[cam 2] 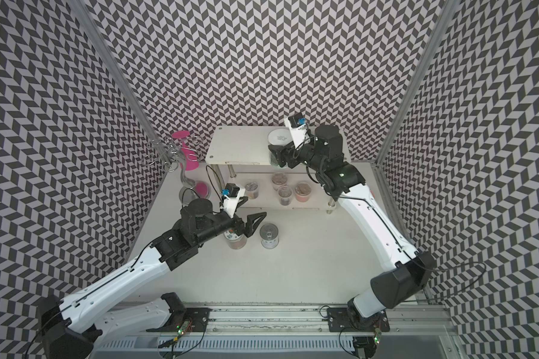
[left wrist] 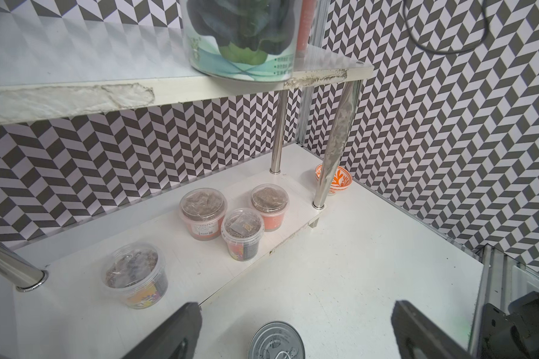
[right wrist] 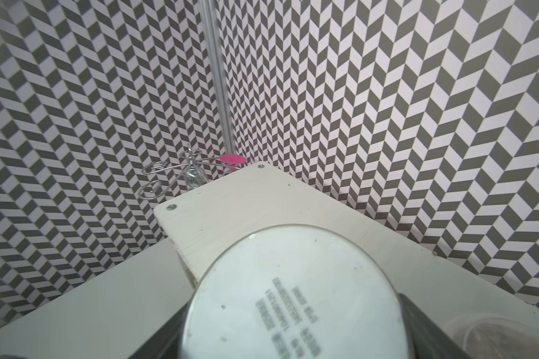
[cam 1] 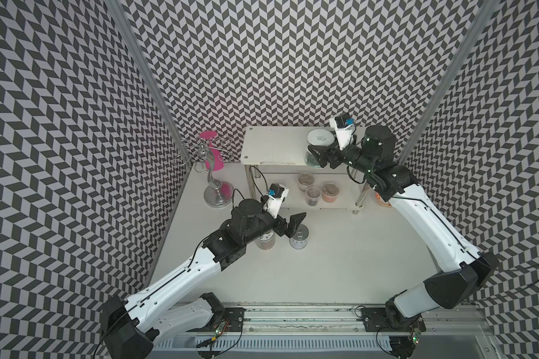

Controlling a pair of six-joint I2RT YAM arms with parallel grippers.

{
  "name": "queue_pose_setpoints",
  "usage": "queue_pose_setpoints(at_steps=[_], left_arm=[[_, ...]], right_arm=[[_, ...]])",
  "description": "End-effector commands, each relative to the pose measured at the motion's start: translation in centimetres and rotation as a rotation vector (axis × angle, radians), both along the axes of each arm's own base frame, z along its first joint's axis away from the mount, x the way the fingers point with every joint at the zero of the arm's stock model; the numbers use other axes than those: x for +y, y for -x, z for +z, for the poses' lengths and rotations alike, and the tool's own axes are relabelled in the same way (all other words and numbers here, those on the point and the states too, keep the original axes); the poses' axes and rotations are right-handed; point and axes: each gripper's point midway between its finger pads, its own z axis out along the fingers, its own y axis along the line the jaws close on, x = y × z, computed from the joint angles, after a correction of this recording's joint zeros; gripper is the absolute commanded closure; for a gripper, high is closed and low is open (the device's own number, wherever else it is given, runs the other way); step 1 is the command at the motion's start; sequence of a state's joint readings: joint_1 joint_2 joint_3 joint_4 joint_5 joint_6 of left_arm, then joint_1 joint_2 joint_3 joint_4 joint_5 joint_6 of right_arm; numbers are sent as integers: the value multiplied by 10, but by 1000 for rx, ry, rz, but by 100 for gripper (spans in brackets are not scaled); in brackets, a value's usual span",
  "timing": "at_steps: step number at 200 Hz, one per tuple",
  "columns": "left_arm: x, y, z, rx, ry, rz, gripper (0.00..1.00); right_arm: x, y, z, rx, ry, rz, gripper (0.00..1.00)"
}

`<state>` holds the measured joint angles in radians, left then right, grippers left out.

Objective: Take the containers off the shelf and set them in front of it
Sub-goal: 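Pick up a container from the shelf, then place the container at the center of the board.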

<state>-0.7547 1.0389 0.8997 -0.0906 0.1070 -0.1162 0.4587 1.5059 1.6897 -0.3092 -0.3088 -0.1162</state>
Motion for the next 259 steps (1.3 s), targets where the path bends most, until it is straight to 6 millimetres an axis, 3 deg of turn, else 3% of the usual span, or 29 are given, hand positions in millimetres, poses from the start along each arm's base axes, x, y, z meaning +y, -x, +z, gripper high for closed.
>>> queue_pose_setpoints(at_steps=[1, 47, 68, 91, 128, 171, 201, 259], left_arm=[[2, -2, 4, -19, 4, -12, 0], [4, -3, 3, -10, 17, -39, 0], [5, -1, 3, -7, 28, -48, 0], [5, -1, 0, 1, 27, -48, 0], [4, -1, -4, 11, 21, -58, 0], [7, 0, -6, 16, 15, -53, 0], [11, 2, -9, 17, 20, -39, 0], [12, 3, -18, 32, 15, -41, 0]], right_arm=[[3, 52, 44, -148, -43, 110, 24], [-20, 115, 12, -123, -68, 139, 24], [-33, 127, -26, -54, -80, 99, 24], [-45, 134, -84, 45, -76, 48, 24], [-59, 131, -163, 116, -133, -58, 25], [-76, 113, -236, 189, -179, -266, 27], [-73, 109, -272, 217, -142, -325, 26], [-77, 101, -309, 242, -42, -396, 25]])
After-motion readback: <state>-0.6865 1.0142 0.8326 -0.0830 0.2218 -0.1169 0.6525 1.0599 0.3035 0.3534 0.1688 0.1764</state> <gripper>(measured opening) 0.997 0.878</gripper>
